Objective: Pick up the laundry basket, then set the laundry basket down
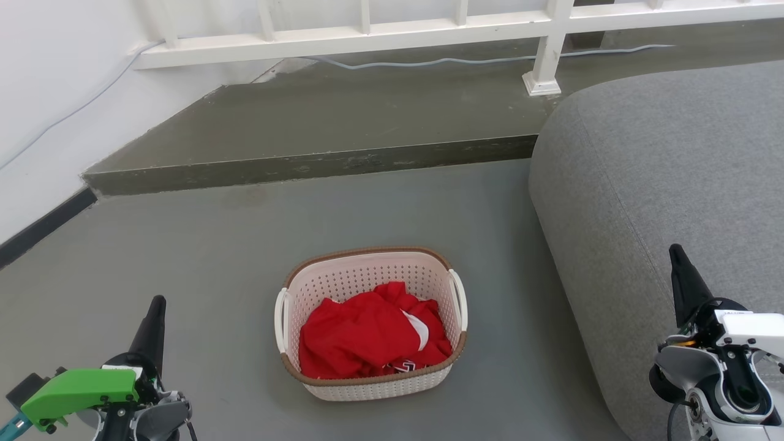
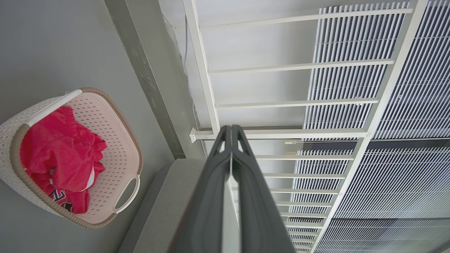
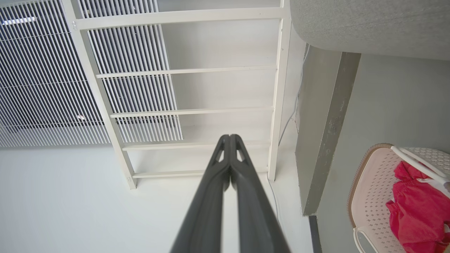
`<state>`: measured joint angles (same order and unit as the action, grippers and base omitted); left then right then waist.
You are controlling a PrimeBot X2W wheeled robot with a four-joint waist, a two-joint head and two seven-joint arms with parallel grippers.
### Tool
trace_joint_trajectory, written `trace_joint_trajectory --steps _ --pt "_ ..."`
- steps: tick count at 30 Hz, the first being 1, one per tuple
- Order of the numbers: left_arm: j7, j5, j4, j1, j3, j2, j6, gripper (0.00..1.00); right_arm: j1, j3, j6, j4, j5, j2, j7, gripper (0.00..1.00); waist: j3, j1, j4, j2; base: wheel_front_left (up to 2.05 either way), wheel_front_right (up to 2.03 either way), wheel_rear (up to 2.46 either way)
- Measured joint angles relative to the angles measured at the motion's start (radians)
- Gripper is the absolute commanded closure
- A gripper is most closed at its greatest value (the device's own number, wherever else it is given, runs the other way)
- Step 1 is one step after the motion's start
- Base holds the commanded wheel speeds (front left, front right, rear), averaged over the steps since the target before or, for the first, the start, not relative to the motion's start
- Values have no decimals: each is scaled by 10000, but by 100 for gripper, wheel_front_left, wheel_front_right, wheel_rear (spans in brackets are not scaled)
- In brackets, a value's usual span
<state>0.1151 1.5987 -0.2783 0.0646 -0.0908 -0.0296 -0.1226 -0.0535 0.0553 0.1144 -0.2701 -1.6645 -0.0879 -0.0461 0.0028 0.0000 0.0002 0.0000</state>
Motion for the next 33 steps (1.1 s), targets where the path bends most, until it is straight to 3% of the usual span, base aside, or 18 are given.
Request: trace_joint_trajectory --steps 33 --pt "-2 0 6 0 10 0 0 100 -10 29 0 -65 0 2 -4 100 -1 0 -2 0 0 0 0"
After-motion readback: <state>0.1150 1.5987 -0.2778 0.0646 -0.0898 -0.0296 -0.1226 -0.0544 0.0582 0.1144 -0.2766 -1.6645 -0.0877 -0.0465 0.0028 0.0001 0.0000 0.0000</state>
